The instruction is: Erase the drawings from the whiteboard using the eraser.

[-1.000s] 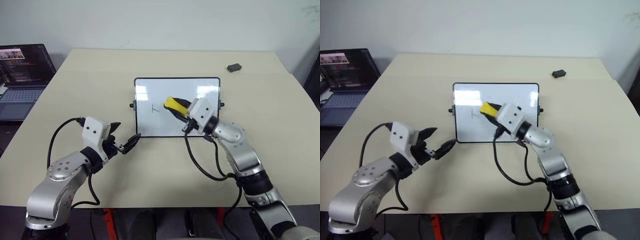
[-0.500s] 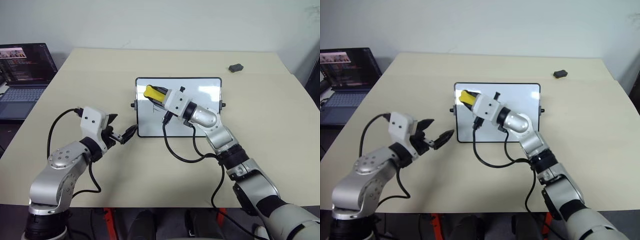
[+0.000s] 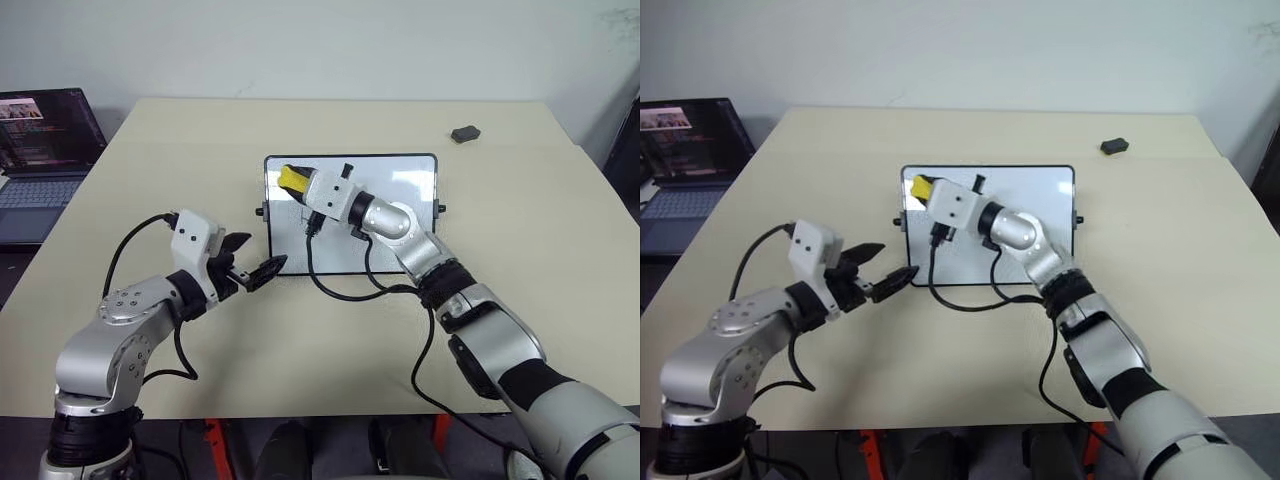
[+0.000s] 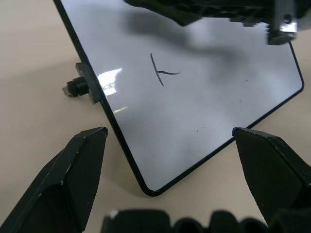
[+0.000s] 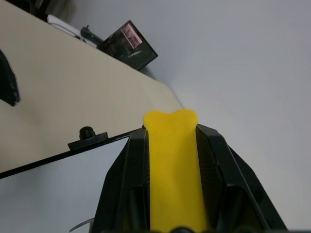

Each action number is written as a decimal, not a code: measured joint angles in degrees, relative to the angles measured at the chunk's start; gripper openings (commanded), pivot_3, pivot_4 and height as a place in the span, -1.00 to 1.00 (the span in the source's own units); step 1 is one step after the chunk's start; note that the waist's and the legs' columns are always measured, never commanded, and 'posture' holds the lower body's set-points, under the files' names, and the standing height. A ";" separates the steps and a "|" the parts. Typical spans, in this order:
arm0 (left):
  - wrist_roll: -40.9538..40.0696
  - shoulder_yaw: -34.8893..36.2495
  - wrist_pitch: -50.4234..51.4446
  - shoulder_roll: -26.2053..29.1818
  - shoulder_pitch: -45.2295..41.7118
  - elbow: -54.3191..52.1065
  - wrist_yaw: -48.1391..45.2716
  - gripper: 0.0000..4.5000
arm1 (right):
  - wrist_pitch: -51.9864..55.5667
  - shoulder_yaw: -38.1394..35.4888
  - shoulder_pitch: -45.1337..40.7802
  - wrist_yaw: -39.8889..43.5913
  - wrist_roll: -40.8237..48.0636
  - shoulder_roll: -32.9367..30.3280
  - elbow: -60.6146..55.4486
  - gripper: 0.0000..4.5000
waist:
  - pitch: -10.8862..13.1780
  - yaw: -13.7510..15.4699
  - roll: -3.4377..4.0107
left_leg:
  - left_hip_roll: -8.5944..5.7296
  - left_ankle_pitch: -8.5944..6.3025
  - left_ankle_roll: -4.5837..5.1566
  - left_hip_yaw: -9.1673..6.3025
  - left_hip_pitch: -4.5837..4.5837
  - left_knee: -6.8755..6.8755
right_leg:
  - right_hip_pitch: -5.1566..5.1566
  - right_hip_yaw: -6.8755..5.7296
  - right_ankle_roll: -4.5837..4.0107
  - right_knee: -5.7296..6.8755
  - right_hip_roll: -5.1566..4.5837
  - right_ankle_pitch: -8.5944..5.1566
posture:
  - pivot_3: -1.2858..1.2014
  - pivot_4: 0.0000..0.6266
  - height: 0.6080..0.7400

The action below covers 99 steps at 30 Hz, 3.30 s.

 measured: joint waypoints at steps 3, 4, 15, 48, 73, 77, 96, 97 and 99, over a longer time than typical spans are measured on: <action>-0.01 -0.35 0.17 0.00 -0.08 -0.09 -0.02 1.00 | 0.92 0.43 -0.82 -0.20 -0.76 1.46 5.41 -0.56 | 0.00 -0.16 -0.01 | 0.00 0.02 -0.03 0.01 0.00 0.00 | 0.00 0.02 0.00 0.00 0.00 0.00 | 0.03 -0.52 1.00; -0.01 -0.35 0.19 0.01 -0.14 -0.15 -0.03 1.00 | 1.44 0.79 -0.81 0.01 -1.05 1.76 6.84 -0.56 | 0.00 -0.17 0.00 | 0.00 0.02 -0.03 0.01 -0.01 0.00 | 0.00 0.02 0.00 0.00 0.00 0.00 | 0.03 -0.52 1.00; -0.01 -0.39 0.26 0.27 -0.28 -0.51 -0.05 1.00 | 4.42 1.61 2.20 7.31 -1.76 1.33 5.84 -0.56 | -0.23 -0.17 -0.15 | -0.03 0.00 0.04 -0.01 0.43 0.06 | 0.26 0.04 -0.02 0.45 0.00 0.01 | 0.03 -0.52 1.00; 0.83 -0.65 -2.73 1.38 2.70 -0.10 -3.21 1.00 | 4.83 -2.51 0.14 1.76 1.09 -4.13 2.62 -0.56 | -0.16 -0.35 -0.09 | -0.03 0.08 0.09 -0.03 0.01 -0.05 | 0.01 0.00 -0.03 0.03 -0.02 0.08 | 0.03 -0.52 1.00; 0.37 -3.83 -7.56 0.60 0.25 0.01 -8.68 1.00 | 18.43 -6.23 23.03 6.82 7.91 -8.13 -26.64 -0.56 | -0.24 0.78 -0.08 | -0.04 0.15 0.18 -0.22 0.57 -0.12 | 0.72 -0.06 -0.02 -0.11 -0.01 0.11 | 0.03 -0.52 1.00; 0.14 -5.50 -9.79 -0.59 -0.40 -0.73 -9.91 1.00 | 34.22 -12.21 32.07 5.49 11.72 -11.45 -45.70 -0.56 | -0.25 1.21 -0.09 | -0.04 0.17 0.10 -0.21 -0.44 -0.06 | -0.21 -0.07 -0.01 -0.12 -0.04 0.11 | 0.03 -0.52 1.00; -2.11 -14.30 -15.10 3.66 -0.65 -1.96 -27.79 1.00 | 74.02 -26.66 54.84 -8.69 15.54 -12.73 -74.34 -0.56 | -0.22 0.77 -0.04 | -0.04 0.14 0.19 -0.03 -0.02 -0.10 | 0.06 0.07 0.00 -0.05 0.07 0.10 | 0.03 -0.52 1.00; -2.11 -14.41 -15.33 3.71 -0.66 -1.96 -28.20 1.00 | 74.22 -27.07 54.56 -9.58 15.82 -12.39 -73.97 -0.56 | -0.23 0.76 -0.05 | -0.03 0.14 0.19 -0.03 -0.02 -0.10 | 0.07 0.07 0.00 -0.06 0.07 0.10 | 0.03 -0.52 1.00; -2.11 -14.55 -15.89 3.97 -0.48 -1.98 -28.87 1.00 | 74.65 -28.56 54.38 -10.70 16.39 -11.79 -73.59 -0.56 | -0.23 0.83 -0.06 | -0.05 0.14 0.19 -0.03 -0.03 -0.09 | 0.07 0.07 0.00 -0.09 0.06 0.10 | 0.03 -0.52 1.00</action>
